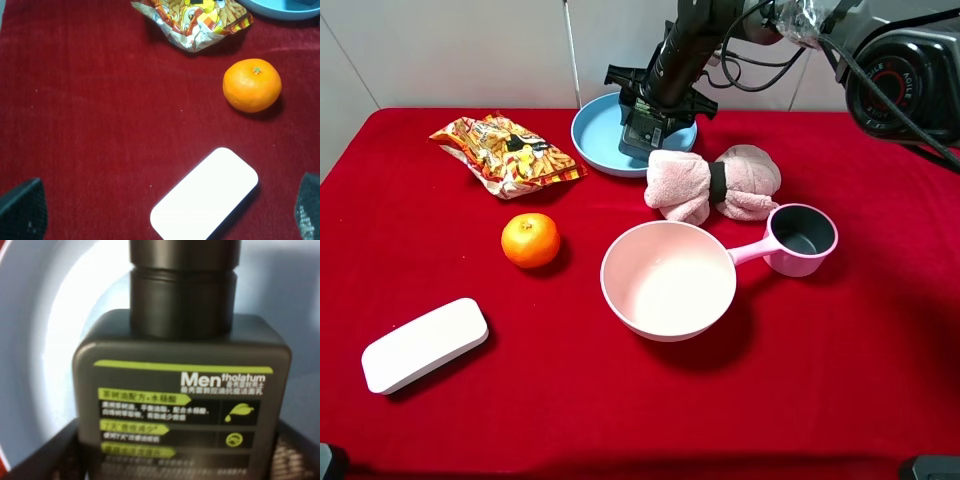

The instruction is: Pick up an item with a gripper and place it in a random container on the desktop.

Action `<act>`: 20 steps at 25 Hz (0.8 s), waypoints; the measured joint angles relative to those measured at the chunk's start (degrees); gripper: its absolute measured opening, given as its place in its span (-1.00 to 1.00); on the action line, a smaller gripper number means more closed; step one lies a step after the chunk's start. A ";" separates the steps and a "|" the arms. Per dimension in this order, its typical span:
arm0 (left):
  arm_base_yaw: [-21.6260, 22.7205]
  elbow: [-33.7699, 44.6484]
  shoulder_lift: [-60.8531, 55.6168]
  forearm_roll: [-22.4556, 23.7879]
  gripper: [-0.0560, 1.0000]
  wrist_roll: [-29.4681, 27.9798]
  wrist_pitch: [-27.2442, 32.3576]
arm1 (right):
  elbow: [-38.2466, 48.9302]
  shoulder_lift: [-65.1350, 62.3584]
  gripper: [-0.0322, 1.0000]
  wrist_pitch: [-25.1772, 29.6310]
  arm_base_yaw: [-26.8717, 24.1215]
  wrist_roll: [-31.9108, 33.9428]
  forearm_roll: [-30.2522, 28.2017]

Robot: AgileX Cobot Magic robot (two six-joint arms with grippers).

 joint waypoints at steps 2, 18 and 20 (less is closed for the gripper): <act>0.00 0.00 0.00 0.00 0.99 0.00 0.00 | -0.12 0.00 0.28 -0.12 0.00 -0.18 0.13; 0.00 0.00 0.00 0.00 0.99 0.00 0.00 | -0.17 -0.42 0.40 0.86 0.00 -1.96 0.12; 0.00 0.00 0.00 0.00 0.99 0.00 0.00 | -0.17 -0.98 0.40 1.54 0.00 -1.96 -0.50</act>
